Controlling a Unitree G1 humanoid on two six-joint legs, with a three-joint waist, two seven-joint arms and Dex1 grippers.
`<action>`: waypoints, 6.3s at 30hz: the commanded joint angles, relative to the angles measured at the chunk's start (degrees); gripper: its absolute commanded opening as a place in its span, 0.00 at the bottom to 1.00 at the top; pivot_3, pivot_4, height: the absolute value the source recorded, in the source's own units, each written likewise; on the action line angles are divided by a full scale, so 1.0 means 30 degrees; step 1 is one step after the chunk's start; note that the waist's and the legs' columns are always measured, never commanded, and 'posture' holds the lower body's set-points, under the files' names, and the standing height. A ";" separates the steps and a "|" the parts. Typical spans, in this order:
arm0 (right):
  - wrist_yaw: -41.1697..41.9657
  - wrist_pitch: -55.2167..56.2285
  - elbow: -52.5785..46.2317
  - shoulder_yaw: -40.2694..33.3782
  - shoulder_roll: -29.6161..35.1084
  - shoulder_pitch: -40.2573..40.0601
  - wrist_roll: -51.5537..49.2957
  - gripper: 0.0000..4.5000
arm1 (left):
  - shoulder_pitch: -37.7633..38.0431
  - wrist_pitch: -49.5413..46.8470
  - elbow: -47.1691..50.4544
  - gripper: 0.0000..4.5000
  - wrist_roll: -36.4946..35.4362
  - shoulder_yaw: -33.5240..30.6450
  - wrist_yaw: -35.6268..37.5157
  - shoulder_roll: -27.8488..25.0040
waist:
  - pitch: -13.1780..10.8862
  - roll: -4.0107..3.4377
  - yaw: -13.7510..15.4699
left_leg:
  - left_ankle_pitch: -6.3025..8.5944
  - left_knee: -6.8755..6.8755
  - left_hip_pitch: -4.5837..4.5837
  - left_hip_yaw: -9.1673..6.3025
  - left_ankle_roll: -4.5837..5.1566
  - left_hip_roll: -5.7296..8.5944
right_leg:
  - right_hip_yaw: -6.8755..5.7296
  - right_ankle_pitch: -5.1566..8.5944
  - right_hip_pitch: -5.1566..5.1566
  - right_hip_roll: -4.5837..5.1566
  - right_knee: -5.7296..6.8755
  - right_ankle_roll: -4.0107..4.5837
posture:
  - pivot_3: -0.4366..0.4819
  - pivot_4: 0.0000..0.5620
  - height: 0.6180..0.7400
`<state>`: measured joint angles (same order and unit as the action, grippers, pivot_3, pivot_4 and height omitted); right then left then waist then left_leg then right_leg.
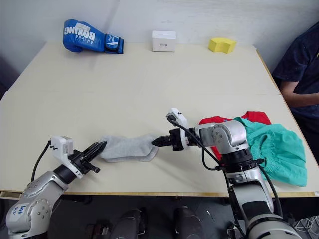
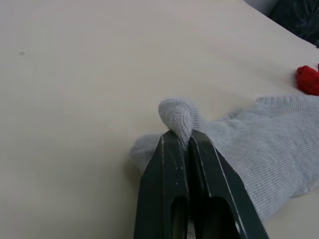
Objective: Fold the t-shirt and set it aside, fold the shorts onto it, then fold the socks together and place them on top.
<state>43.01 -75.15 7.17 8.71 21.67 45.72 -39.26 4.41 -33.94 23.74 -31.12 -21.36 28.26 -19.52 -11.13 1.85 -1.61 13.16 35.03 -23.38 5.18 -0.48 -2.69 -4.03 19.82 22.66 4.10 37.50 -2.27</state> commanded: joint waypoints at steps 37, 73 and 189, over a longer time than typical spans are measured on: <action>0.4287 1.2181 -0.5035 0.1175 0.0267 -0.2892 0.3314 0.18 | 0.1161 0.4501 0.0315 0.21 -0.3569 -0.2483 0.2016 -0.2613 | -0.0010 -0.0015 -0.0014 | 0.0073 -0.0015 -0.0009 0.0021 -0.0012 -0.0035 | 0.0003 0.0002 0.0006 -0.0039 -0.0079 0.0001 | 0.48 0.27 1.00; 0.4888 2.3786 0.3241 0.4645 -0.4942 -0.3676 0.9701 0.00 | 0.0672 -0.3814 -0.1176 0.42 -0.9994 -0.3619 -0.1049 -0.6391 | -0.0008 -0.0016 -0.0293 | 0.0040 0.0007 0.0075 0.0039 -0.0048 -0.0032 | 0.0046 -0.0017 -0.0041 -0.0033 -0.0009 -0.0003 | 0.48 0.27 1.00; 0.0743 2.2046 0.1170 0.1618 -0.1954 -0.6412 0.9246 0.00 | -0.7646 0.3674 -0.8229 0.01 0.4695 1.0124 0.7446 -0.3640 | -0.0017 -0.0006 0.0002 | -0.0014 0.0005 0.0073 0.0075 -0.0003 -0.0011 | 0.0065 -0.0099 -0.0072 -0.0026 -0.0069 -0.0059 | 0.48 0.27 1.00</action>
<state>45.99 -10.82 8.27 15.20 16.02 26.04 -12.23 -19.80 -22.66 0.48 -18.44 8.03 50.92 -30.68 -11.18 1.83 -1.61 13.10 35.05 -23.15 5.40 -0.52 -2.72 -3.84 19.50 22.45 4.03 37.34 -2.43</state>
